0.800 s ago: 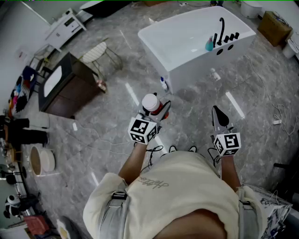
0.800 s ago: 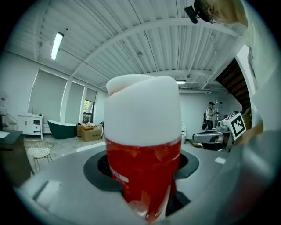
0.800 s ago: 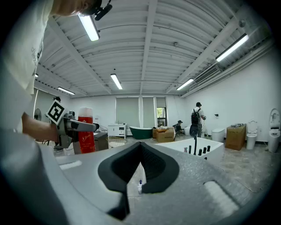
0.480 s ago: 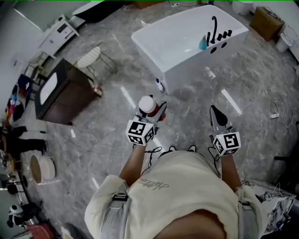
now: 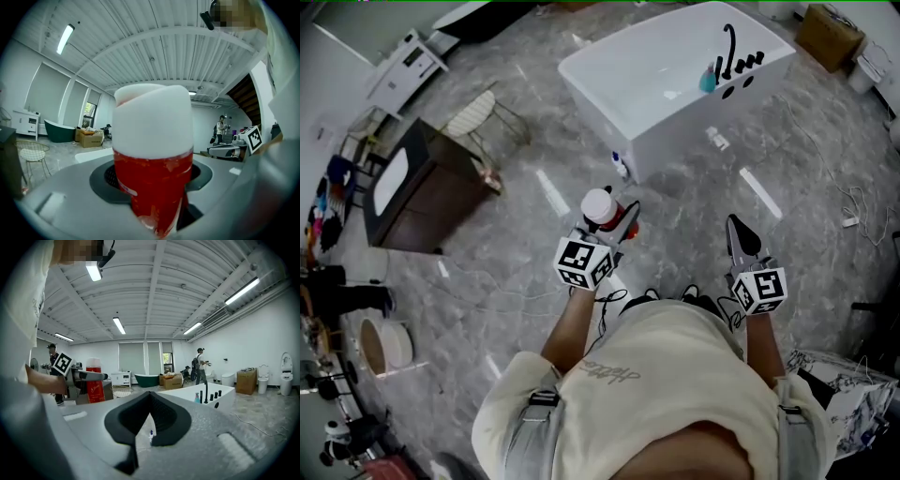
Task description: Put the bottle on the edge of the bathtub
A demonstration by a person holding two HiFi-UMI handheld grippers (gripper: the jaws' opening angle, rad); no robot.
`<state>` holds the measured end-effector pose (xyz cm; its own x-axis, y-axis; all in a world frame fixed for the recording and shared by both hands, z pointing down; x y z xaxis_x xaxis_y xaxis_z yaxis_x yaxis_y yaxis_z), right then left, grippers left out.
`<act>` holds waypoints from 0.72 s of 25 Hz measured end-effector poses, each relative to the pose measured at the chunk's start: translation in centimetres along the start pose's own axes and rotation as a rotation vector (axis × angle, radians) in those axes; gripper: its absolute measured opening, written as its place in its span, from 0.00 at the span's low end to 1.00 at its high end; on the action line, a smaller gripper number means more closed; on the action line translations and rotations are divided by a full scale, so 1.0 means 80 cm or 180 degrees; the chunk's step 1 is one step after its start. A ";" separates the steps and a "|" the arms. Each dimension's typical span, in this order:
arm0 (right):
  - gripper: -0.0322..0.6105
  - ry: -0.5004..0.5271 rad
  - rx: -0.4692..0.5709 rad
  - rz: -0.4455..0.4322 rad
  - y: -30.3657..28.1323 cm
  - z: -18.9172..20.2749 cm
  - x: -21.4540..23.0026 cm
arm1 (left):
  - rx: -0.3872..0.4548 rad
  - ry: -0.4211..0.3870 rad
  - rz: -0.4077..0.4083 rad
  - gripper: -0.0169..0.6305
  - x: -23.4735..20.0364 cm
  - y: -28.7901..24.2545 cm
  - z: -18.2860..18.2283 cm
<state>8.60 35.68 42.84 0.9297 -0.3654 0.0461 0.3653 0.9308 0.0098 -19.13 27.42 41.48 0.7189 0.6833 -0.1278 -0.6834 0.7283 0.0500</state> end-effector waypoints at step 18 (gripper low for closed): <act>0.05 -0.0049 -0.0265 -0.0116 -0.067 0.029 -0.012 | -0.0132 0.0133 0.0053 0.48 -0.045 -0.010 0.029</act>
<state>5.66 31.07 45.07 0.9152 -0.3981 0.0625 0.4020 0.9129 -0.0712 -20.84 24.48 44.23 0.7020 0.6919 -0.1686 -0.7005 0.7136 0.0116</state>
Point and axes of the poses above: the fingertips, and each gripper's own axes: y backward along the fingers, x to its right, z out of its underside, the point moved 6 cm from there along y, backward along the fingers, and after that the axes turned 8 degrees about x, right-handed, at the moved point
